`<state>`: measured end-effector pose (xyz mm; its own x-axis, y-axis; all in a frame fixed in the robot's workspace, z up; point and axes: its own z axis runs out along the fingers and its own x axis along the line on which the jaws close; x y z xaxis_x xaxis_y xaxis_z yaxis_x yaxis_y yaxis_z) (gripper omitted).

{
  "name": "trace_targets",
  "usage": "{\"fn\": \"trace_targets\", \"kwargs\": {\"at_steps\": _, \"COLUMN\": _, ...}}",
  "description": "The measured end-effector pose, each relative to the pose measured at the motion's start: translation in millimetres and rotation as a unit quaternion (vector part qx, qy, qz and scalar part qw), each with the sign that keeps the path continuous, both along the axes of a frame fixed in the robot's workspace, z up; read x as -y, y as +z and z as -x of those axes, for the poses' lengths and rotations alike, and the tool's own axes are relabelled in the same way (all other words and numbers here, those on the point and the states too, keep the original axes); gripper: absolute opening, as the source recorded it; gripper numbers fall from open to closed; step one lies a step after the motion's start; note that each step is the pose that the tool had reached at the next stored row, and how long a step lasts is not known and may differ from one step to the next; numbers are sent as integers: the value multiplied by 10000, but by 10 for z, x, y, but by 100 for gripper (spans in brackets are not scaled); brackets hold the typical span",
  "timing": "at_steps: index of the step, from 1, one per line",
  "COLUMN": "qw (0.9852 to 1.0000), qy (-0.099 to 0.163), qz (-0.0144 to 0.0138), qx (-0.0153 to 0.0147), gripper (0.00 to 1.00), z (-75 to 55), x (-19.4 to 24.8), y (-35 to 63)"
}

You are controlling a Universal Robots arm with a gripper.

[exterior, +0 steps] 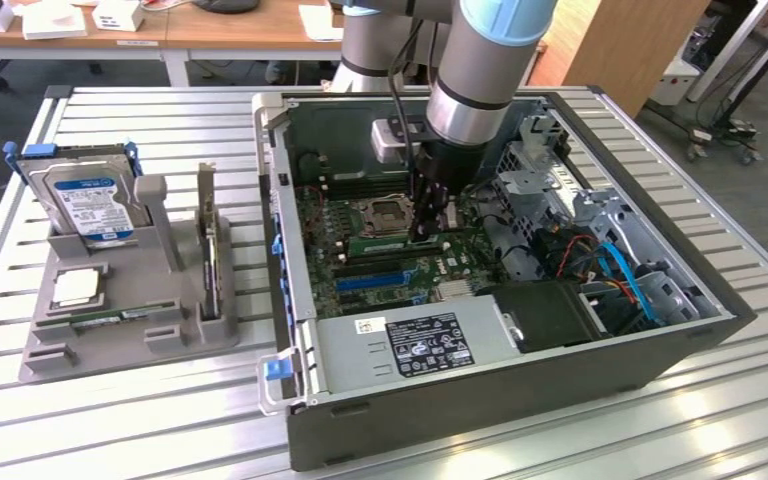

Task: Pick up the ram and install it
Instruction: 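Insert the ram into the slot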

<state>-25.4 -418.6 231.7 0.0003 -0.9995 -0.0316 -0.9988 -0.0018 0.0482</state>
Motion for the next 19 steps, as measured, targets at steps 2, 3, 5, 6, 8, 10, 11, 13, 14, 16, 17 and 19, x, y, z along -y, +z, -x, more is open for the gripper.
{"fn": "trace_targets", "kwargs": {"at_steps": 2, "qw": 10000, "qy": 0, "qz": 0, "qx": 0, "gripper": 11, "z": 0, "x": 0, "y": -1}}
{"fn": "trace_targets", "kwargs": {"at_steps": 3, "qw": 10000, "qy": 0, "qz": -1, "qx": 0, "gripper": 11, "z": 0, "x": -1, "y": -4}}
{"fn": "trace_targets", "kwargs": {"at_steps": 5, "qw": 10000, "qy": 0, "qz": 0, "qx": 0, "gripper": 11, "z": 0, "x": -1, "y": -5}}
{"fn": "trace_targets", "kwargs": {"at_steps": 6, "qw": 10000, "qy": -1, "qz": 0, "qx": 0, "gripper": 11, "z": 0, "x": 0, "y": -6}}
{"fn": "trace_targets", "kwargs": {"at_steps": 8, "qw": 10000, "qy": -1, "qz": 0, "qx": 0, "gripper": 11, "z": 0, "x": 0, "y": -7}}
{"fn": "trace_targets", "kwargs": {"at_steps": 10, "qw": 10000, "qy": 0, "qz": -1, "qx": 0, "gripper": 11, "z": 0, "x": -1, "y": -12}}
{"fn": "trace_targets", "kwargs": {"at_steps": 11, "qw": 10000, "qy": -1, "qz": -1, "qx": 0, "gripper": 11, "z": 0, "x": -1, "y": -14}}
{"fn": "trace_targets", "kwargs": {"at_steps": 13, "qw": 10000, "qy": -1, "qz": 0, "qx": 0, "gripper": 11, "z": 2, "x": -1, "y": -30}}
{"fn": "trace_targets", "kwargs": {"at_steps": 14, "qw": 10000, "qy": 0, "qz": -1, "qx": 0, "gripper": 11, "z": 2, "x": -1, "y": -31}}
{"fn": "trace_targets", "kwargs": {"at_steps": 16, "qw": 10000, "qy": 0, "qz": -1, "qx": 0, "gripper": 11, "z": 3, "x": -2, "y": -34}}
{"fn": "trace_targets", "kwargs": {"at_steps": 17, "qw": 10000, "qy": 0, "qz": -1, "qx": 0, "gripper": 11, "z": 3, "x": -2, "y": -36}}
{"fn": "trace_targets", "kwargs": {"at_steps": 19, "qw": 10000, "qy": 0, "qz": -1, "qx": 0, "gripper": 11, "z": 4, "x": -2, "y": -41}}
